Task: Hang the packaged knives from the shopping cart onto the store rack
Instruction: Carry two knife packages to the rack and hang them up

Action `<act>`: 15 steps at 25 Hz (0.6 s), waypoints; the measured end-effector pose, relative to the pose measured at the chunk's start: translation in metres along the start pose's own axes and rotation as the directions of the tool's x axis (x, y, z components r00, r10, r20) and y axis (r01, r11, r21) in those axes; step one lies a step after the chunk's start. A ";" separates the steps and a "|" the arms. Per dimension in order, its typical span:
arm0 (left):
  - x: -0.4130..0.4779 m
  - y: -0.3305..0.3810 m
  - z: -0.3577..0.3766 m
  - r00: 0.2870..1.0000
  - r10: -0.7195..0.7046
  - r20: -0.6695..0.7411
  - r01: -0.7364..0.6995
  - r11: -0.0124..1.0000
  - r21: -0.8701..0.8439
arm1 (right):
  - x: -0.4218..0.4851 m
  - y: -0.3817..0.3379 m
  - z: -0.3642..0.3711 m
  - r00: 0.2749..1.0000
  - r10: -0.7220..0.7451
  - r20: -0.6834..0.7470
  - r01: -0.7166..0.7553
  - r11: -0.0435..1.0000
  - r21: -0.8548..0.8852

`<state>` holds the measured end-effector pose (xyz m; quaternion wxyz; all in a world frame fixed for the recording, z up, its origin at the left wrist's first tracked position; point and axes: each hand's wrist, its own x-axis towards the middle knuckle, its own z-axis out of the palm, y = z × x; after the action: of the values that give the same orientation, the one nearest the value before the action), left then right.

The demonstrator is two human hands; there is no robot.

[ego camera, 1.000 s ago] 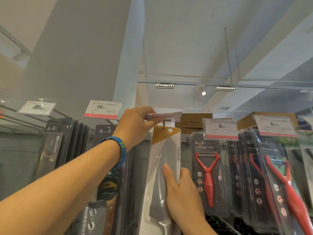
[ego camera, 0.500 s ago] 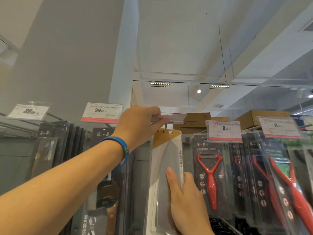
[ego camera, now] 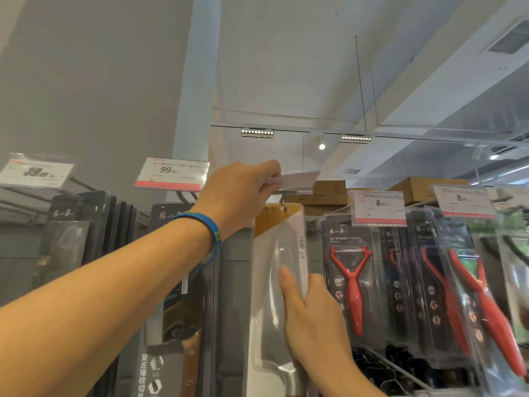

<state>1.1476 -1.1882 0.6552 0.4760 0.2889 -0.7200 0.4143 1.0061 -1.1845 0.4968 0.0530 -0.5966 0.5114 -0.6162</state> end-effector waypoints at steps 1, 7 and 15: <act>-0.002 0.000 0.001 1.000 0.004 -0.007 -0.004 1.000 -0.002 | 0.000 0.002 0.001 1.000 0.011 -0.024 -0.010 1.000 0.024; -0.001 -0.002 0.008 0.999 -0.009 -0.032 0.010 1.000 0.029 | 0.000 0.007 0.008 0.997 0.027 -0.068 -0.021 0.996 0.088; 0.003 -0.002 0.013 1.000 0.008 -0.018 -0.008 1.000 0.010 | 0.000 0.009 0.002 0.999 0.012 -0.042 -0.013 0.999 -0.034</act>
<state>1.1425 -1.2003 0.6565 0.4793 0.2846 -0.7148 0.4222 1.0025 -1.1900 0.4905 0.0362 -0.5812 0.5265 -0.6194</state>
